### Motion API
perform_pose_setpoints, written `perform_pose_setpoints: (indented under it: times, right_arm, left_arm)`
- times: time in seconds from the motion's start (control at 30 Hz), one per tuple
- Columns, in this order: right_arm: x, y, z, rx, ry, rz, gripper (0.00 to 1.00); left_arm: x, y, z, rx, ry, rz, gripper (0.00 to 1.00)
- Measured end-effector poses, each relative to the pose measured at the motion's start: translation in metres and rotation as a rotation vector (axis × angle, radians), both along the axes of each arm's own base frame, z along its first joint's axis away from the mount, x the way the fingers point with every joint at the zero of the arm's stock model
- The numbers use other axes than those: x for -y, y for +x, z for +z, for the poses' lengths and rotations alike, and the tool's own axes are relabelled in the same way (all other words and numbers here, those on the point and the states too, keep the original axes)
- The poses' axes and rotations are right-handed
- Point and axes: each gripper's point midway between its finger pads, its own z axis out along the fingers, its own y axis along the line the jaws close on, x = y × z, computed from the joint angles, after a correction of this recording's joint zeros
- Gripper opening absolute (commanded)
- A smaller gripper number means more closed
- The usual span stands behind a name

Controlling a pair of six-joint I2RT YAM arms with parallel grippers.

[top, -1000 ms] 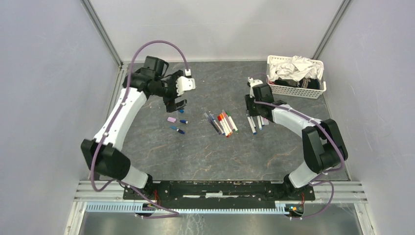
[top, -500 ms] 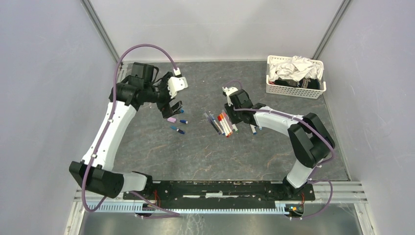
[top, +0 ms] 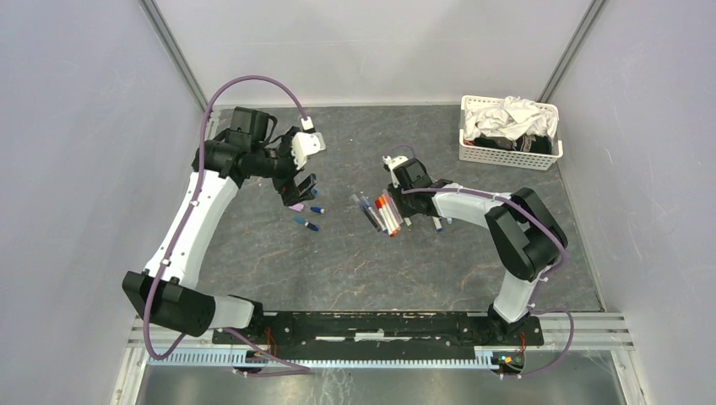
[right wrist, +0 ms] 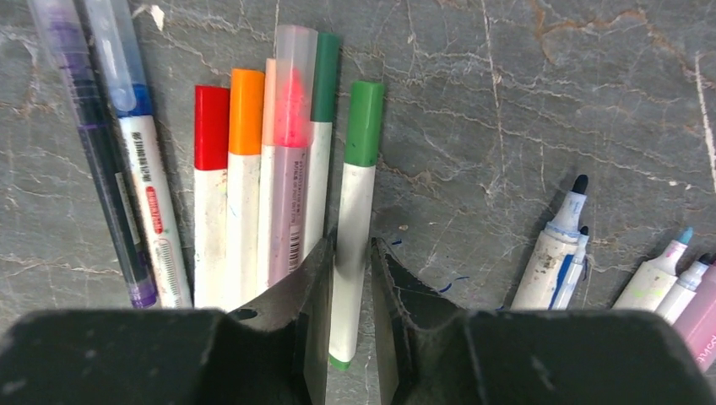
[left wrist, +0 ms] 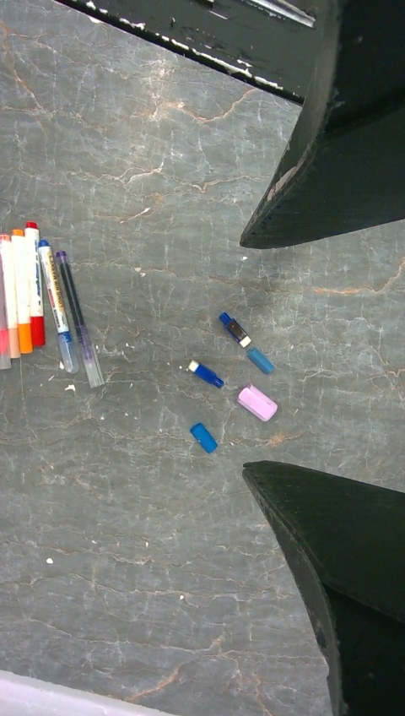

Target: Open the pen caps

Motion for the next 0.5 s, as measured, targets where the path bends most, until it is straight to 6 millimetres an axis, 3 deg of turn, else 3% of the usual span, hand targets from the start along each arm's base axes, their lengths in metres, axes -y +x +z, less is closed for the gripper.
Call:
perform_pose_setpoints:
  times: [0.23, 0.5]
  right_arm:
    - [0.003, 0.002, -0.007, 0.002, -0.015, -0.01, 0.29]
    - [0.005, 0.001, -0.006, 0.007, 0.028, -0.013, 0.0]
  left_arm:
    - [0.001, -0.003, 0.0, -0.01, -0.006, -0.007, 1.0]
    - [0.005, -0.013, -0.002, -0.047, -0.026, -0.04, 1.0]
